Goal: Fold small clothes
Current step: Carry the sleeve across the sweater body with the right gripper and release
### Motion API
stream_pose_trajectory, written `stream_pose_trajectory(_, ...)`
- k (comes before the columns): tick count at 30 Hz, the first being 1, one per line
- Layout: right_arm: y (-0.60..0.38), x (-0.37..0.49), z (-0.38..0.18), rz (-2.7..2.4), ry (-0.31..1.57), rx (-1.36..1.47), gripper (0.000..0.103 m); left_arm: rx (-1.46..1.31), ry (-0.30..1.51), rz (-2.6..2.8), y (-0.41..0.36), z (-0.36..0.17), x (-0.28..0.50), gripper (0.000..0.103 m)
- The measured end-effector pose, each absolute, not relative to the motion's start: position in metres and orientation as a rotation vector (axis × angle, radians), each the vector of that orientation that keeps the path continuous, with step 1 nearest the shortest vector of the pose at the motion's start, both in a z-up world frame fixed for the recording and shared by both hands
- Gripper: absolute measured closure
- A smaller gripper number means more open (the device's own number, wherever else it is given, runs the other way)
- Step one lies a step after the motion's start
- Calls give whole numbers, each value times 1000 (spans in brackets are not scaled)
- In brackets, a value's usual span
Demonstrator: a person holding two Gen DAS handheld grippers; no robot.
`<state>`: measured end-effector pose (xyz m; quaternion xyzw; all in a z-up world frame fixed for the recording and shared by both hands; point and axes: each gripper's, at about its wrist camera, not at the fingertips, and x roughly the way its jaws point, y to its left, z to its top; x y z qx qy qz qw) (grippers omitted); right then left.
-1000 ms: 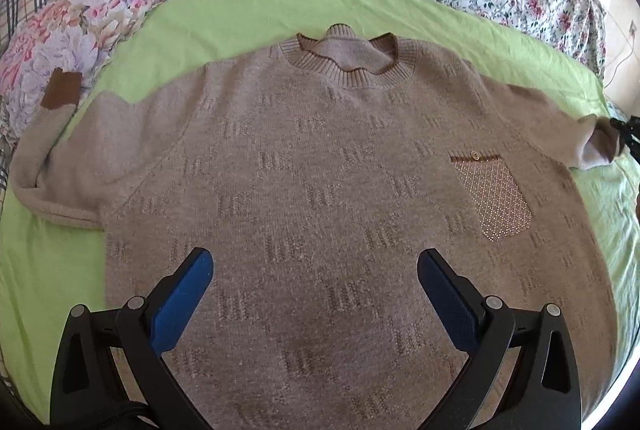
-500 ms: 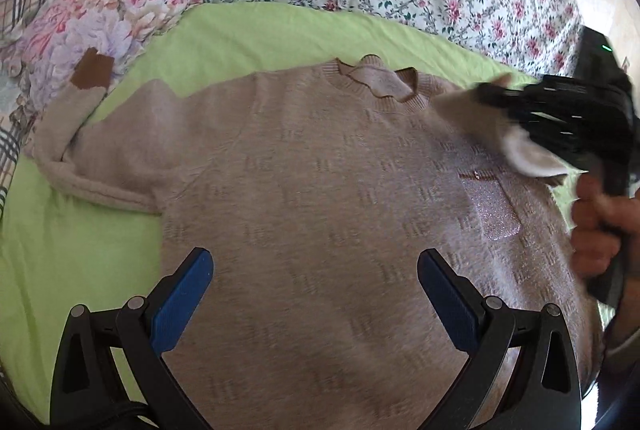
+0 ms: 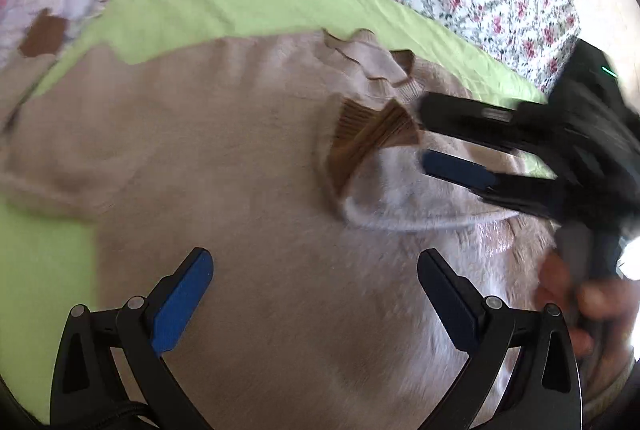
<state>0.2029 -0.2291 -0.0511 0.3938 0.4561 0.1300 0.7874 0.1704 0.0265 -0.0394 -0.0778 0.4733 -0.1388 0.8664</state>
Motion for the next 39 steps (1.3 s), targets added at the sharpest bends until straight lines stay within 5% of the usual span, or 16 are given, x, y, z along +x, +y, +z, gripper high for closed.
stream_pose_trajectory(4,-266,164,-36,165,922,869,29,-88,1018,-244,-5,-53,214,6)
stream_pose_trajectory(5,-275,153,-31,142,905,871,29,-76,1004,-222,-7,-53,223,20)
stream_pose_trajectory(6,-285,142,-27,112,890,865,29,-69,988,-201,-7,-52,231,50)
stream_pose_trajectory(8,-300,124,-19,70,869,853,29,-103,988,-214,-1,-50,237,90)
stream_pose_trajectory(9,-310,113,-15,39,854,842,29,-144,991,-235,6,-48,236,94)
stream_pose_trajectory(13,-334,90,-8,-46,829,826,29,-228,960,-259,33,-42,208,92)
stream_pose_trajectory(15,-343,87,-9,-73,821,836,29,-252,980,-270,39,-46,207,73)
stream_pose_trajectory(17,-350,86,-12,-88,823,847,29,-264,997,-262,38,-51,215,68)
stream_pose_trajectory(19,-353,87,-12,-97,821,851,29,-274,981,-282,34,-51,223,80)
stream_pose_trajectory(20,-353,87,-11,-98,820,849,29,-272,985,-293,31,-53,227,97)
stream_pose_trajectory(26,-376,83,-6,-204,824,756,29,-276,887,-289,46,-44,196,97)
stream_pose_trajectory(35,-403,161,-68,-276,1044,623,29,-309,931,-287,57,-59,193,90)
stream_pose_trajectory(36,-401,170,-79,-254,1083,606,39,-301,931,-284,55,-60,191,93)
stream_pose_trajectory(37,-400,173,-80,-238,1088,589,90,-285,932,-283,52,-59,190,95)
stream_pose_trajectory(39,-406,168,-66,-256,1051,573,92,-241,910,-294,42,-51,186,96)
